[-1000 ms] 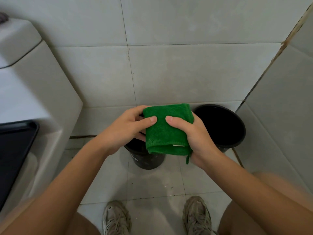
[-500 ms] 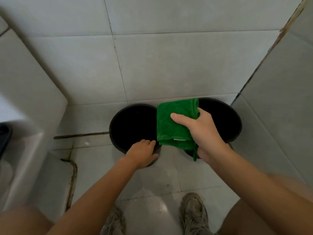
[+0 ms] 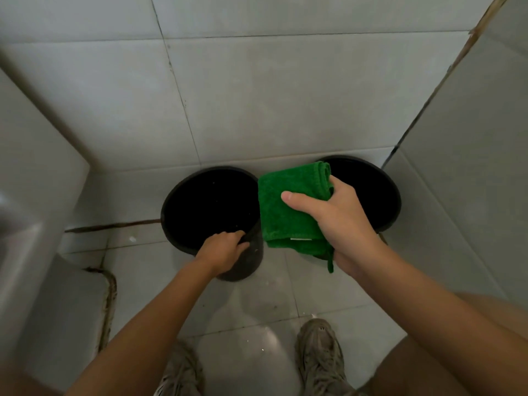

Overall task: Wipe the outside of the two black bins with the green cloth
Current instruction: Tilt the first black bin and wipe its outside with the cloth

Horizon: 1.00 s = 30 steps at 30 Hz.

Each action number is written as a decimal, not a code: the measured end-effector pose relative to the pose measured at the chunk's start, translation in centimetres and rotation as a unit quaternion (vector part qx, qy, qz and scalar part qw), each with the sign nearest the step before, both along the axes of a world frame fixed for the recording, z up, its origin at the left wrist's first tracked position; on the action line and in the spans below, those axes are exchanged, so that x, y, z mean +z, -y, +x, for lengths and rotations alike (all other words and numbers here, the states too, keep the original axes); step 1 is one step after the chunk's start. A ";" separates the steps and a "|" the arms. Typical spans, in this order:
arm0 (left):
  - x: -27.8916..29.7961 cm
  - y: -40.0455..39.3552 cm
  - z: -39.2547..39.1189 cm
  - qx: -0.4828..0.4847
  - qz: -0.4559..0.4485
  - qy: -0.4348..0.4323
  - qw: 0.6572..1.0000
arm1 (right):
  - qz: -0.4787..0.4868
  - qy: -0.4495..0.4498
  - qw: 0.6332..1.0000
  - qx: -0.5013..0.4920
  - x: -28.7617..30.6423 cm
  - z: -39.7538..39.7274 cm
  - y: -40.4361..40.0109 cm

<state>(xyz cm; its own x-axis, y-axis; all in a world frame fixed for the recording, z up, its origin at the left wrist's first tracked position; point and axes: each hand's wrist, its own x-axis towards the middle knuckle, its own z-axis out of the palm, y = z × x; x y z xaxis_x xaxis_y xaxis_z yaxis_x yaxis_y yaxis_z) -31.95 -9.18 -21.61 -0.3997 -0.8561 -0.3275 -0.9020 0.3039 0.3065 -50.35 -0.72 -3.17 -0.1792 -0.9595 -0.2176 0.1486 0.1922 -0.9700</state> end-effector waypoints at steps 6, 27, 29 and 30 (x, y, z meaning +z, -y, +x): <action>8.3 0.2 1.8 0.132 0.073 -0.209 0.966 | -0.012 0.013 1.000 -0.003 0.7 -0.1 -0.1; 21.8 -10.2 5.5 0.275 0.163 -0.473 0.821 | -0.181 -0.266 0.947 -0.023 2.5 0.0 -2.5; 21.7 -10.3 5.5 0.276 0.154 -0.484 0.816 | -0.180 -0.263 0.948 -0.020 2.6 0.1 -2.4; 21.7 -10.3 5.4 0.279 0.150 -0.489 0.813 | -0.180 -0.264 0.948 -0.017 2.6 0.2 -2.3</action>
